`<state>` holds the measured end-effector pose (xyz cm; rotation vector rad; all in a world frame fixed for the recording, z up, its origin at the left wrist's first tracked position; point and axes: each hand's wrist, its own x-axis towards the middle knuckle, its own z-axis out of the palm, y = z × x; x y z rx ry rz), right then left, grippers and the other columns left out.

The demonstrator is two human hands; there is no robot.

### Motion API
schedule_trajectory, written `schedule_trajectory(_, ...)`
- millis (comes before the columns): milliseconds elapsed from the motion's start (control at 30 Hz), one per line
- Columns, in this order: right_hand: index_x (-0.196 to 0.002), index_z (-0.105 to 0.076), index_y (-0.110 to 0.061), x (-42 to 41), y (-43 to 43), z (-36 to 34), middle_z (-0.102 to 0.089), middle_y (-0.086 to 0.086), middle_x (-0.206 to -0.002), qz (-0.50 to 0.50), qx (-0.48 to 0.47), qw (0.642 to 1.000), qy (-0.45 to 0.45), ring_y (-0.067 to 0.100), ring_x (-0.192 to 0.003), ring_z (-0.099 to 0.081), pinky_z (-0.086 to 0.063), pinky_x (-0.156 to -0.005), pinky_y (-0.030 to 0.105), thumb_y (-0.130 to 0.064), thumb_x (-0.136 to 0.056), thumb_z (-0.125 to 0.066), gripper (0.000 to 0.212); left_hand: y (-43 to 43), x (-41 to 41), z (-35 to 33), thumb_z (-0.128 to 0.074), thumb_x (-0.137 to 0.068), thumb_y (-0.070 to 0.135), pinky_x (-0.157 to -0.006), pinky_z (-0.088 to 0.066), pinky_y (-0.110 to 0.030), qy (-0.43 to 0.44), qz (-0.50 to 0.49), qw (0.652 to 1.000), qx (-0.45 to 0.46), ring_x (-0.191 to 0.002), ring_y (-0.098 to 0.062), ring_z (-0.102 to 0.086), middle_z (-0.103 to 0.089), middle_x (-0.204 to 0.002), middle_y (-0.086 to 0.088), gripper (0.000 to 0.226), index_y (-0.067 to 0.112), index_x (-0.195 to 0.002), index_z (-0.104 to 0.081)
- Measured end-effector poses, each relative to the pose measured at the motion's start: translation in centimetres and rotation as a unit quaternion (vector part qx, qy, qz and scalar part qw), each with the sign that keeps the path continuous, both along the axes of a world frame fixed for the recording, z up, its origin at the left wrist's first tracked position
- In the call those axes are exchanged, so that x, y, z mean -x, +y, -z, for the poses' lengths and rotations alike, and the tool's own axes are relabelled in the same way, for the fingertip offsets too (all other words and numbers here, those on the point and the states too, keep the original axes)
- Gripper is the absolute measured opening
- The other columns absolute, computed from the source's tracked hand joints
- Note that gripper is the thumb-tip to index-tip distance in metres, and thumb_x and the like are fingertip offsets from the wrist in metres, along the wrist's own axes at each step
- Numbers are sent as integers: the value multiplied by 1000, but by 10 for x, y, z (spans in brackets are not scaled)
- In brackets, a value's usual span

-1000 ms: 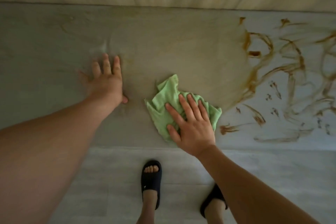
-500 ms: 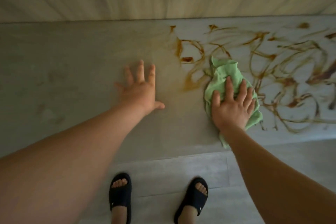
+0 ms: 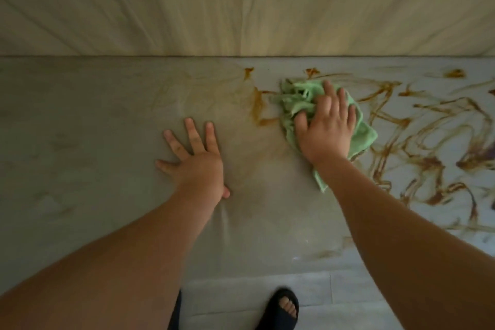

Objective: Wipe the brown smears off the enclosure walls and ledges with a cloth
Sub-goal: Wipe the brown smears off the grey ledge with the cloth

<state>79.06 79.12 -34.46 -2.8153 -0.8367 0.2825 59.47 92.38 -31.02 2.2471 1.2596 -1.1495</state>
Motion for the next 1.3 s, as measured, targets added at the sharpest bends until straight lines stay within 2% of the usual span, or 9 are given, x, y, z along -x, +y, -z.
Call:
schedule_trajectory(100,-142,-45,-11,-4,42,-4,-20,2,-171,94,-21,995,22,32,-159,-7,-3,-127,55,-45,-96,-44,57,1,-2,3,-88,-68,58,-108,-21,-83,4,3,1000,4,-143,-62,29,52,-152,-18,159,21,-147,44)
schedule_trajectory(200,-153,-38,-22,10,85,-5,-20,5,-171,79,-27,996,28,35,-159,-4,-1,-127,58,-46,-96,-40,62,2,-4,6,-89,-68,57,-107,-19,-85,3,-2,1000,10,-141,-63,30,51,-152,-19,159,20,-146,45)
schedule_trajectory(333,-156,-37,-34,52,123,-10,-23,6,-170,-110,8,994,25,35,-159,-4,2,-127,57,-47,-96,-35,62,2,-6,6,-90,-66,57,-106,-19,-85,15,-4,1000,11,-141,-63,30,49,-153,-19,159,19,-148,41)
schedule_trajectory(500,-147,-52,-34,49,112,-2,-34,-1,-167,-388,-20,921,-14,31,-157,-22,-13,-126,56,-49,-93,-41,57,2,-6,7,-88,-69,58,-108,-18,-85,21,1,1000,13,-142,-62,31,48,-155,-18,152,16,-157,28)
schedule_trajectory(600,-153,-45,-36,5,72,1,-28,0,-169,-319,13,947,-37,29,-157,-20,-13,-127,53,-55,-95,-41,61,4,-5,9,-90,-67,55,-106,-18,-85,11,3,1000,11,-142,-62,31,49,-154,-18,158,19,-152,38)
schedule_trajectory(700,-155,-42,-34,-20,24,-1,-31,6,-168,-133,6,990,-54,33,-156,-22,-13,-127,54,-54,-97,-40,62,4,-5,10,-91,-66,54,-106,-18,-86,11,0,1000,8,-141,-63,31,50,-153,-18,160,19,-148,42)
schedule_trajectory(833,-161,-30,-38,11,14,-1,-20,11,-171,10,13,1000,-21,36,-158,-11,-6,-127,55,-52,-101,-36,61,2,-8,8,-93,-65,50,-107,-15,-86,11,-12,1000,4,-142,-59,33,53,-152,-13,161,23,-148,42)
schedule_trajectory(1133,-154,-48,-31,150,-91,-1,-39,12,-163,-207,-39,977,-22,37,-155,-26,-18,-125,57,-47,-97,-54,60,-12,8,-5,-94,-67,42,-111,-16,-81,-40,-6,998,-57,-151,-49,25,43,-161,-3,152,32,-157,29)
schedule_trajectory(1300,-149,-55,-32,127,-199,-1,-37,7,-165,-260,-6,965,-22,34,-154,-29,-20,-125,57,-50,-98,-52,54,-43,4,-22,-79,-87,26,-115,-15,-78,-35,7,997,-75,-157,-36,15,33,-166,-2,126,30,-160,23)
